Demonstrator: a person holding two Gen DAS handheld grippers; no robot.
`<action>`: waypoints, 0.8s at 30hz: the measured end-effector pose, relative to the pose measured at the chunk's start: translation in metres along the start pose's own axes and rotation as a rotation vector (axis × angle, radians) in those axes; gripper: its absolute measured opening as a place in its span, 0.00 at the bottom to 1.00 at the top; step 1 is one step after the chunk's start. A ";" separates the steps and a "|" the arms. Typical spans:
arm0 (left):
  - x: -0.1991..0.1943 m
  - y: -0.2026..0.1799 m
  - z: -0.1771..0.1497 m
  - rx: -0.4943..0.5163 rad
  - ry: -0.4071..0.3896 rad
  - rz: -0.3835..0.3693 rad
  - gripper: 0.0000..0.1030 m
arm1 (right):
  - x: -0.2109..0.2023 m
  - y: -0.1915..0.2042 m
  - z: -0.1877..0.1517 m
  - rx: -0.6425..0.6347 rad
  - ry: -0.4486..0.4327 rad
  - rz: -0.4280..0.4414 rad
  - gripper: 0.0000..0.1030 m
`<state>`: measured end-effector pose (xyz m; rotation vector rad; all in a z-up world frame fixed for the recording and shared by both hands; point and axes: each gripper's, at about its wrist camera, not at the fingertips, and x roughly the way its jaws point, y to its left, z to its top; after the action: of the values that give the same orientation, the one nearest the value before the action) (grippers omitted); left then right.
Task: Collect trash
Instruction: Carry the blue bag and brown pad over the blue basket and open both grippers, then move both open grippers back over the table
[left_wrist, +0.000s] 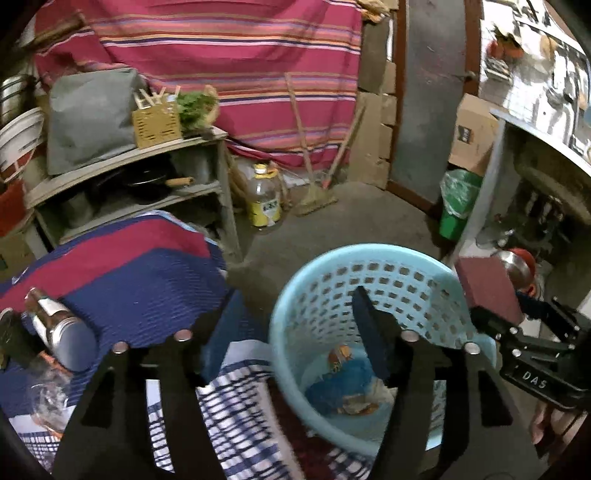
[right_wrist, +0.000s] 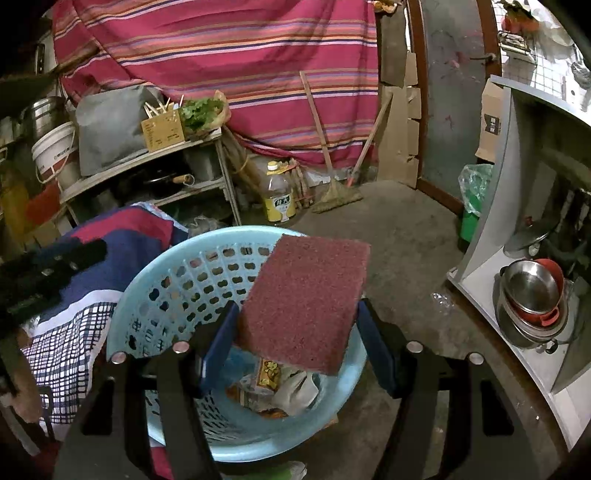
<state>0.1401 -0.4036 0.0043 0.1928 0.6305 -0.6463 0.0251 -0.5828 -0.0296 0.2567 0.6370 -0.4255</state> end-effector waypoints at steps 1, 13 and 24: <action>-0.002 0.005 0.000 -0.010 0.000 0.004 0.63 | 0.002 0.003 -0.001 -0.004 0.004 -0.001 0.63; -0.027 0.075 -0.011 -0.047 -0.005 0.172 0.83 | 0.025 0.041 0.007 -0.011 0.026 0.032 0.65; -0.100 0.179 -0.035 -0.102 -0.045 0.333 0.91 | 0.014 0.076 0.013 -0.045 0.008 -0.001 0.80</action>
<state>0.1710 -0.1999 0.0326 0.1822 0.5701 -0.2965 0.0768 -0.5244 -0.0203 0.2151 0.6536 -0.4103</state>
